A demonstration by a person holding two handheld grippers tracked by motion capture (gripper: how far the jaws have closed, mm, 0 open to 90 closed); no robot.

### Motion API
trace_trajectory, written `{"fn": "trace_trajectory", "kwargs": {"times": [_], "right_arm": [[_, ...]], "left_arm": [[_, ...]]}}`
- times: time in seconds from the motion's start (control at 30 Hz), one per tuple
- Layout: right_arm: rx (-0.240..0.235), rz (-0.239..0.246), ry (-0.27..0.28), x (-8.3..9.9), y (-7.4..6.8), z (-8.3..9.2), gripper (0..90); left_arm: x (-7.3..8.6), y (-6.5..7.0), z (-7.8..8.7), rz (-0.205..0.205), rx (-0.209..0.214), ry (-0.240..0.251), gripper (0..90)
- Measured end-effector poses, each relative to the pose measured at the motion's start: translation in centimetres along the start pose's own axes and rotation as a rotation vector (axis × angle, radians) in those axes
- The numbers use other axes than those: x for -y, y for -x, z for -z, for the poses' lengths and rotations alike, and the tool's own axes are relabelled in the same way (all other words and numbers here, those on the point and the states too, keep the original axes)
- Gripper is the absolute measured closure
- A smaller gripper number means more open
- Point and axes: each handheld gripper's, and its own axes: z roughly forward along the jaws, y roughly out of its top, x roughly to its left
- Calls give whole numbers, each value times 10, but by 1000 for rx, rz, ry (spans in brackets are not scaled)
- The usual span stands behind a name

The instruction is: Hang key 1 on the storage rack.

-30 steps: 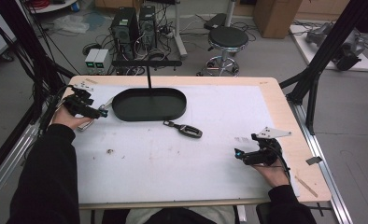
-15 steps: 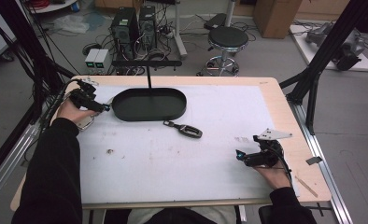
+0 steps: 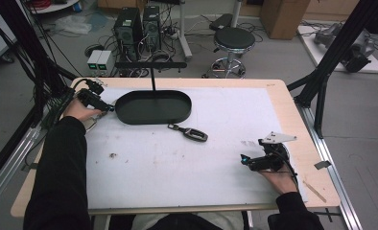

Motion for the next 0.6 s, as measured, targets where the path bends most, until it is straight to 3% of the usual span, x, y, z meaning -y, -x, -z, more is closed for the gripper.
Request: {"fn": "trace_trajectory", "kwargs": {"times": [0.17,0.43,0.5,0.6], "right_arm": [[11,2,6,0,1,3,10],[15,-5,-16,4,2,2,10],[18,-8,-18,5,1,2,10],[25,-18,-24,7,3,4,10]], "left_arm": [[-2,-2,-4,1,6,-21,277],[-3,-9,-8,13,34,1,321],[-2,-9,-10,-7,9,-20,338],[-1,-7,-15,-15,35,-29,386]]}}
